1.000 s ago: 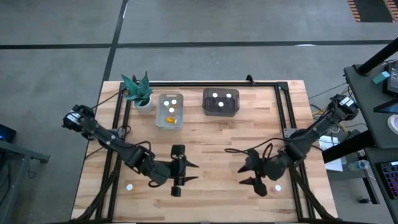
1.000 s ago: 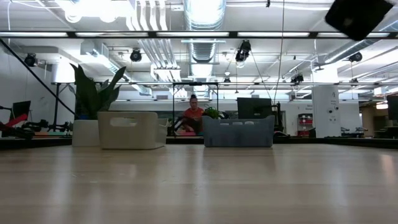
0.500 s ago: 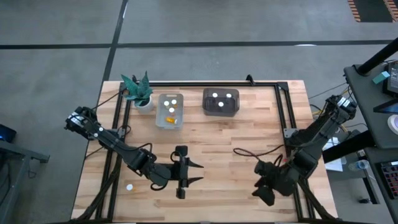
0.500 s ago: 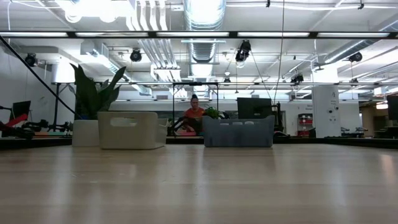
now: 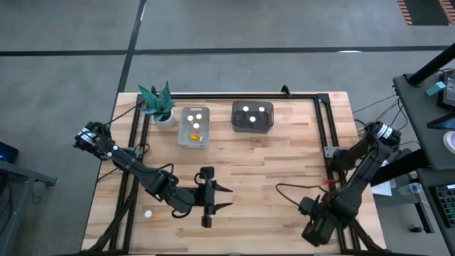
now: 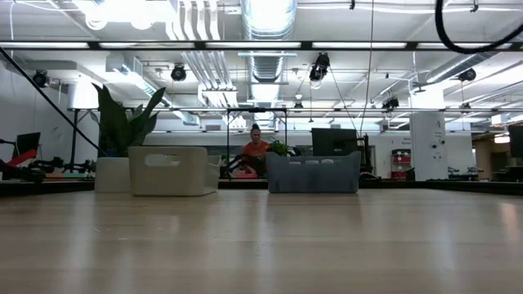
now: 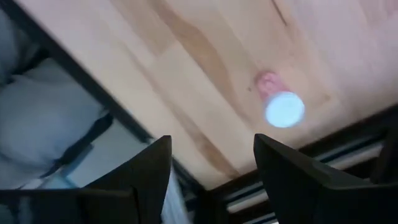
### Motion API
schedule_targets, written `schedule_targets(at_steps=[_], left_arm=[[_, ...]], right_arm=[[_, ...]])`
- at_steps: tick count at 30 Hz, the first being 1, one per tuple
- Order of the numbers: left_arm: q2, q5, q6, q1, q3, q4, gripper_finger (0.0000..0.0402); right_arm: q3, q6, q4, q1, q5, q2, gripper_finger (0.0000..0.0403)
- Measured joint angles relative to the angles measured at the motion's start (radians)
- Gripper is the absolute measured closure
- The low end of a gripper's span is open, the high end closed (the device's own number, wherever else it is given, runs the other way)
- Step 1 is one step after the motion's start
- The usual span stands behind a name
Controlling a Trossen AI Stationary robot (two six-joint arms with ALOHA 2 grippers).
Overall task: Pick and place medicine bottles into bin by pill shape (circle, oval)
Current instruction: Put the pink tablet bottle into the gray bin
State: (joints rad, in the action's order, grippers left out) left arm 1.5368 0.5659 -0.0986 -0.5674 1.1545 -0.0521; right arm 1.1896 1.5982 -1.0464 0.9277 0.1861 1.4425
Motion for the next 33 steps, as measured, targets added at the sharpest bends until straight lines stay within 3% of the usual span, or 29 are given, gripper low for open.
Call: schedule_targets(at_steps=[12,33], left_arm=[[0.0,0.0,0.001,0.0,0.0,0.0,0.0242],[0.0,0.0,0.009,0.0,0.0,0.003,0.0242]], right_arm=[[-0.152,0.192,-0.004,0.024,-0.002,-0.079,0.0184],[-0.2,0.168,0.08,0.024,-0.029,0.001,0.0184]])
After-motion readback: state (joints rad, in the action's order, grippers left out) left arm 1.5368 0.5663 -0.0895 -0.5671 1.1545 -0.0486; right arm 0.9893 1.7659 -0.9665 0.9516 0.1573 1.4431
